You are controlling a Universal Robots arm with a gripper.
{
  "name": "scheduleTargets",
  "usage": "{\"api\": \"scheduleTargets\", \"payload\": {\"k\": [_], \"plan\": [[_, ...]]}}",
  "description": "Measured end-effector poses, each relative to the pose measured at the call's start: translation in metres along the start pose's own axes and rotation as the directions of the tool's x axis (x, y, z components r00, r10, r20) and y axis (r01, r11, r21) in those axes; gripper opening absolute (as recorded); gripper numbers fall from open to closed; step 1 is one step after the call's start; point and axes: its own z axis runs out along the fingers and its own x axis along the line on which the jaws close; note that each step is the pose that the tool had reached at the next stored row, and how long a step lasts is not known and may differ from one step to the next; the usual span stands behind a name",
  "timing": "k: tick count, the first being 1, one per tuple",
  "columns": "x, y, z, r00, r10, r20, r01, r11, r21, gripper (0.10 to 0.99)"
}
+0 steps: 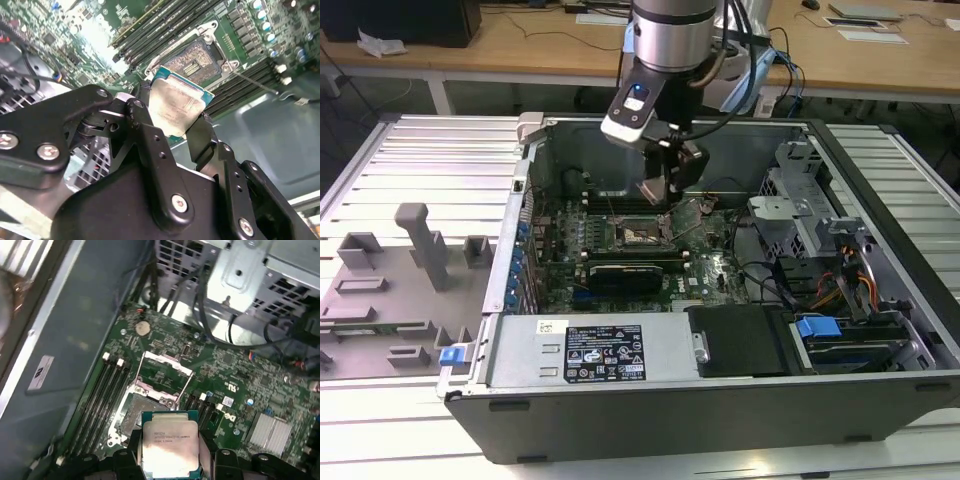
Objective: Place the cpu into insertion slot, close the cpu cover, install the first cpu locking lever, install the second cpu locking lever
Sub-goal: 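Place the cpu into insertion slot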
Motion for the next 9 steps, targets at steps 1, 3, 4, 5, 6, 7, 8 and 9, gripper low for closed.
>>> {"api": "scheduleTargets", "payload": {"k": [1, 3, 4, 5, 6, 7, 8, 9], "plan": [[0.0, -0.0001, 0.0008, 0.9994, 0.033, 0.0025, -0.033, 0.9994, -0.001, 0.537], [0.0, -0.0002, 0.0019, 0.9969, 0.078, 0.006, -0.078, 0.9969, -0.002, 0.537], [0.0, -0.0002, 0.0024, 0.995, 0.099, 0.0076, -0.099, 0.9951, -0.002, 0.537], [0.0, -0.0002, 0.0031, 0.9919, 0.126, 0.0096, -0.126, 0.992, -0.003, 0.537], [-0.0001, -0.0003, 0.0035, 0.9893, 0.146, 0.0111, -0.146, 0.9893, -0.004, 0.537], [-0.0001, -0.0003, 0.0041, 0.9857, 0.168, 0.0128, -0.168, 0.9858, -0.004, 0.537], [-0.0001, -0.0004, 0.0054, 0.9798, 0.2, 0.0151, -0.2, 0.9799, -0.005, 0.537], [-0.0001, -0.0005, 0.0066, 0.9741, 0.225, 0.017, -0.225, 0.9743, -0.006, 0.537]]}}
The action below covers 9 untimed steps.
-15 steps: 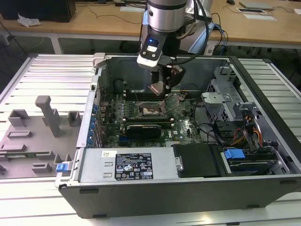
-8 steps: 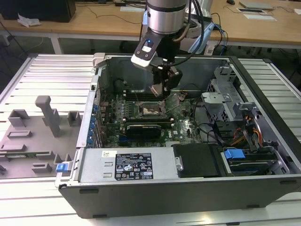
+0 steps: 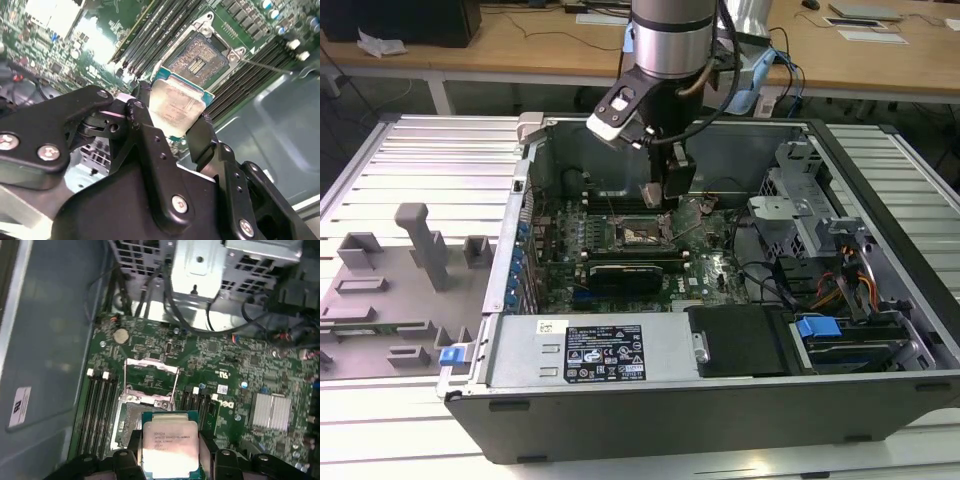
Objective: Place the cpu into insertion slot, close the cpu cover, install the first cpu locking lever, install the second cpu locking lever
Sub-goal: 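Place the cpu into insertion slot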
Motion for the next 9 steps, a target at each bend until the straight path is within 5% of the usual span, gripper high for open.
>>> {"api": "scheduleTargets", "payload": {"k": [4, 9], "plan": [[0.0, -0.0008, 0.0091, 0.9939, 0.11, 0.0083, -0.11, 0.994, -0.003, 0.537], [0.0035, -0.003, 0.0182, 0.992, 0.126, 0.0098, -0.126, 0.992, -0.008, 0.537]]}}
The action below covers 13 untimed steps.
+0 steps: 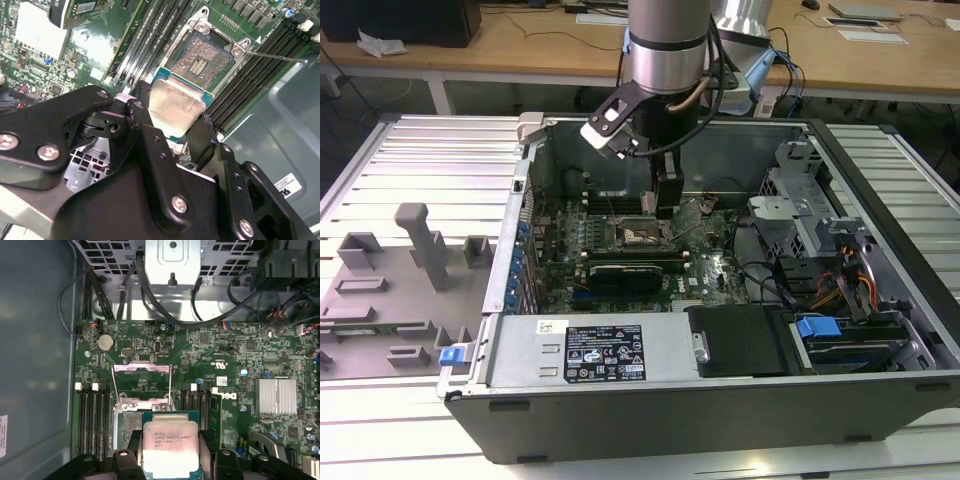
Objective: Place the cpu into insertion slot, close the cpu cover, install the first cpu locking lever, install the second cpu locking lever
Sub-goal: 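Place the cpu into insertion slot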
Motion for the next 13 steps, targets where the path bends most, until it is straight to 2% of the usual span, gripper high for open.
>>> {"api": "scheduleTargets", "payload": {"k": [3, 4, 8, 13], "plan": [[0.002, -0.0026, 0.0062, 1.0, -0.003, 0.0, 0.003, 1.0, -0.005, 0.537], [0.0033, -0.0042, 0.0103, 1.0, -0.004, 0.0007, 0.004, 1.0, -0.005, 0.537], [0.0047, -0.0054, 0.0172, 1.0, -0.005, 0.0026, 0.005, 1.0, -0.006, 0.537], [0.0081, -0.007, 0.0243, 0.9999, -0.006, 0.015, 0.006, 1.0, -0.006, 0.537]]}}
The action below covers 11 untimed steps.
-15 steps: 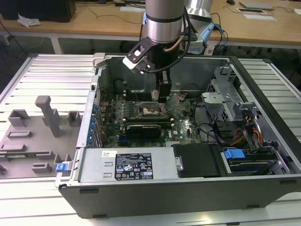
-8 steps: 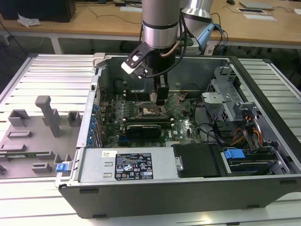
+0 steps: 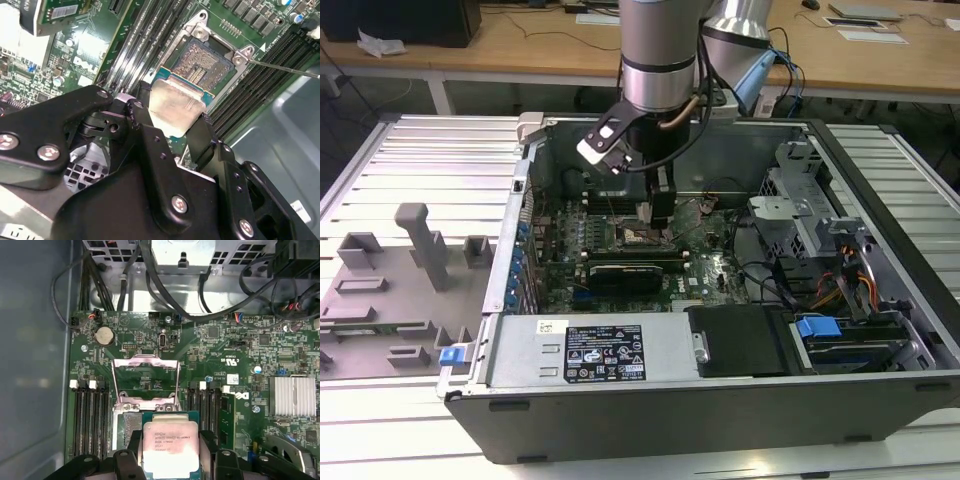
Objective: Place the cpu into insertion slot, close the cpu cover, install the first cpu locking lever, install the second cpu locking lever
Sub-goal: 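Place the cpu into insertion slot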
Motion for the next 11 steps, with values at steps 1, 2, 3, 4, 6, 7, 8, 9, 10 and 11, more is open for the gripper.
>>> {"api": "scheduleTargets", "payload": {"k": [1, 2, 3, 4, 6, 7, 8, 9, 10, 11], "plan": [[0.0011, -0.0003, 0.001, 1.0, 0.0, 0.0016, 0.0, 1.0, 0.0, 0.537], [0.0024, -0.0008, 0.0023, 1.0, -0.001, 0.0028, 0.001, 1.0, -0.001, 0.537], [0.0032, -0.0013, 0.0034, 1.0, -0.002, 0.0034, 0.002, 1.0, -0.002, 0.537], [0.0039, -0.0021, 0.0046, 1.0, -0.002, 0.0042, 0.002, 1.0, -0.003, 0.537], [0.0049, -0.0038, 0.0075, 1.0, -0.003, 0.0068, 0.003, 1.0, -0.003, 0.537], [0.0053, -0.0045, 0.0088, 1.0, -0.003, 0.0078, 0.003, 1.0, -0.003, 0.537], [0.0058, -0.0053, 0.0109, 1.0, -0.003, 0.0085, 0.003, 1.0, -0.003, 0.537], [0.0063, -0.0059, 0.0124, 1.0, -0.003, 0.0087, 0.003, 1.0, -0.003, 0.537], [0.0067, -0.0062, 0.0132, 1.0, -0.003, 0.0088, 0.003, 1.0, -0.003, 0.537], [0.0077, -0.0067, 0.0145, 1.0, -0.003, 0.0091, 0.003, 1.0, -0.003, 0.537]]}}
